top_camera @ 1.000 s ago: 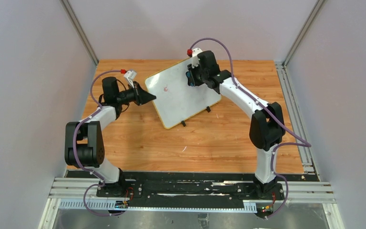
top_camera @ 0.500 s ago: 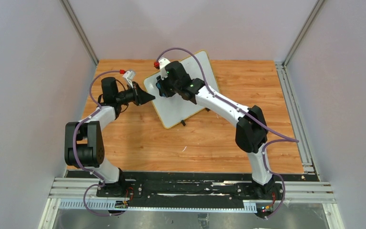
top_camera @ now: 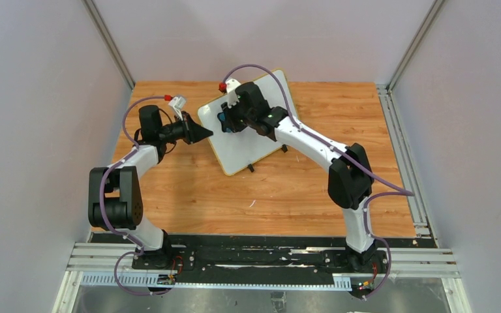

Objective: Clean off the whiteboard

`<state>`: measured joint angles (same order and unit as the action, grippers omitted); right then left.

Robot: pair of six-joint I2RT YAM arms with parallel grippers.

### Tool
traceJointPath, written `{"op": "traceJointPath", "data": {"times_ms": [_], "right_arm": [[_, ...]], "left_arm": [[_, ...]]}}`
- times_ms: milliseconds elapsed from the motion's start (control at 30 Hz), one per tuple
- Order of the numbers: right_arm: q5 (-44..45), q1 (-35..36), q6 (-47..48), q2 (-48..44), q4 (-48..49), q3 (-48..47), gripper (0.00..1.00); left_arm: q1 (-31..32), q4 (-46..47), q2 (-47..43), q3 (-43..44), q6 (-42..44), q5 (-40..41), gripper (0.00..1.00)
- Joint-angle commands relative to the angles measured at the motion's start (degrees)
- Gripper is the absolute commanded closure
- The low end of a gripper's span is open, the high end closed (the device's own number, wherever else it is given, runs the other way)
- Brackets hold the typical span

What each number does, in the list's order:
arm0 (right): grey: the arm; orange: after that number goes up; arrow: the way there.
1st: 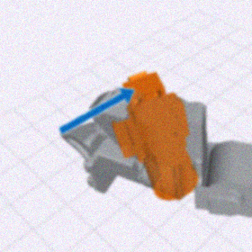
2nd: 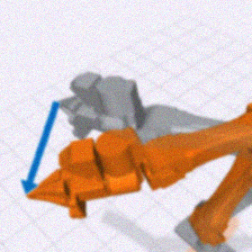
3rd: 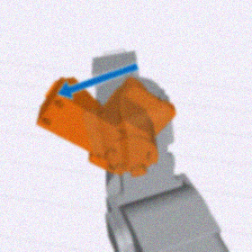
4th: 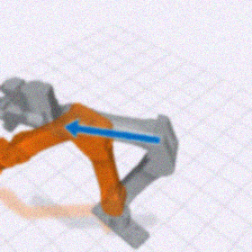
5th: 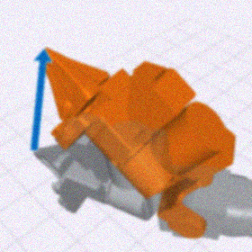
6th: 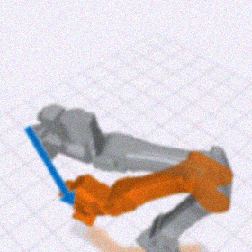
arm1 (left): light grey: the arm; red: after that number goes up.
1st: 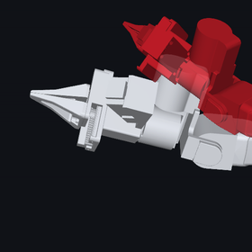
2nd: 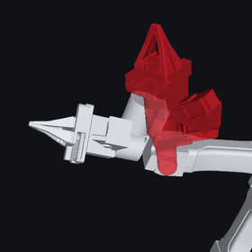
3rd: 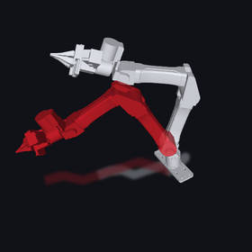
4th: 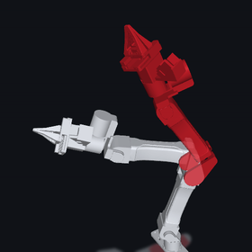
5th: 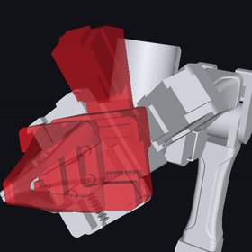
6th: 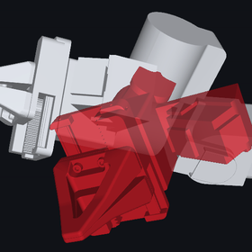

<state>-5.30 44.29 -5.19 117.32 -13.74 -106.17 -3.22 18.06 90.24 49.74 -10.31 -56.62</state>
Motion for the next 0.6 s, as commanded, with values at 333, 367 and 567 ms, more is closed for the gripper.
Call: {"op": "traceJointPath", "data": {"times_ms": [333,367,567], "right_arm": [[3.4,-13.2,3.1,-8.1,-1.7,8.5,0.99],[3.5,-13.8,3.1,-8.4,-1.7,8.8,0.99],[4.1,-15.5,3.3,-11.4,-0.9,11.2,0.99]], "left_arm": [[0.4,-3.1,-0.2,-1.2,10.2,5.5,1.00],[0.4,-3.2,-0.3,-1.2,10.3,5.6,1.00],[0.4,-3.4,-0.1,-1.0,10.3,5.6,1.00]]}}
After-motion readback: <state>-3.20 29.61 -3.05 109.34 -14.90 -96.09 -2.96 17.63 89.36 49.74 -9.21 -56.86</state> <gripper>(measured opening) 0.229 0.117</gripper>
